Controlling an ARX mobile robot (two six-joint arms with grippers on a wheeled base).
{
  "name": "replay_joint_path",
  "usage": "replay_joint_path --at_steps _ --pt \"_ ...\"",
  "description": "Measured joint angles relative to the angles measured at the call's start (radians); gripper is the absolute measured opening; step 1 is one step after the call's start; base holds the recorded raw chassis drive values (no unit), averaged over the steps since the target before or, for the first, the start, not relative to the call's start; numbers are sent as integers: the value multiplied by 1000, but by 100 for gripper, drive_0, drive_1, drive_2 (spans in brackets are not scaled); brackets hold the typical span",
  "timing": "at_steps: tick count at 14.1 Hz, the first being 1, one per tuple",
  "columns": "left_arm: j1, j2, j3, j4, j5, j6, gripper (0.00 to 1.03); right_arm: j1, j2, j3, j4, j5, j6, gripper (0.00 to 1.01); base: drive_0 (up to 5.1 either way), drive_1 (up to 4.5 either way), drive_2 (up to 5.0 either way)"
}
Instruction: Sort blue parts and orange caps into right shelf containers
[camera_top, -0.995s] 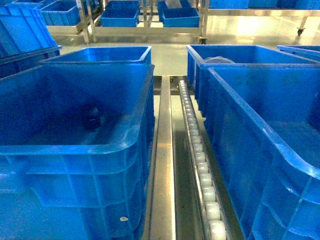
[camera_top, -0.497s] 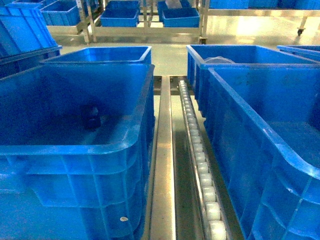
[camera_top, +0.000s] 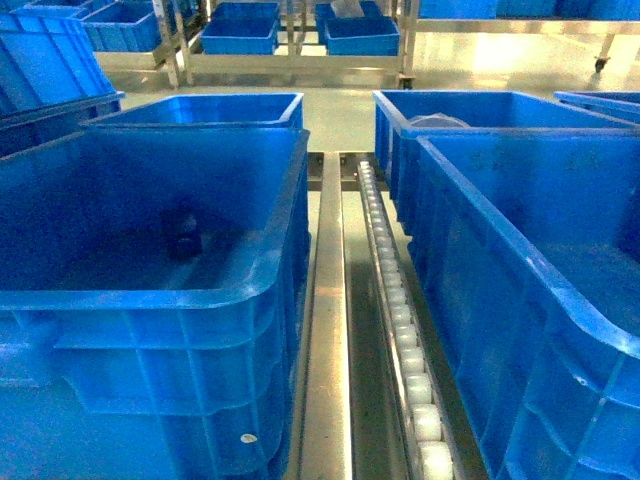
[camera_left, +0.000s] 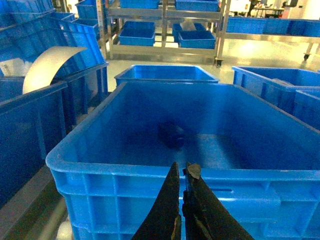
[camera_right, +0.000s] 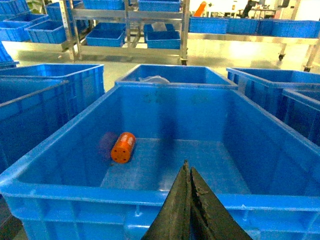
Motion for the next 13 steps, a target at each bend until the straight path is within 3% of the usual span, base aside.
replay_joint_path --at_steps 3,7,8,10,13 --pt "0 0 0 2 0 0 2 0 0 0 -5 0 0 1 0 0 0" --pt "0 0 0 2 0 0 52 0 0 0 -5 0 0 51 0 0 0" --pt "0 0 0 2 0 0 77 0 0 0 -5 0 0 77 0 0 0" --pt "0 0 0 2 0 2 100 0 0 0 -5 0 2 100 0 0 0" --pt "0 0 0 2 0 1 98 0 0 0 -5 0 2 98 0 0 0"
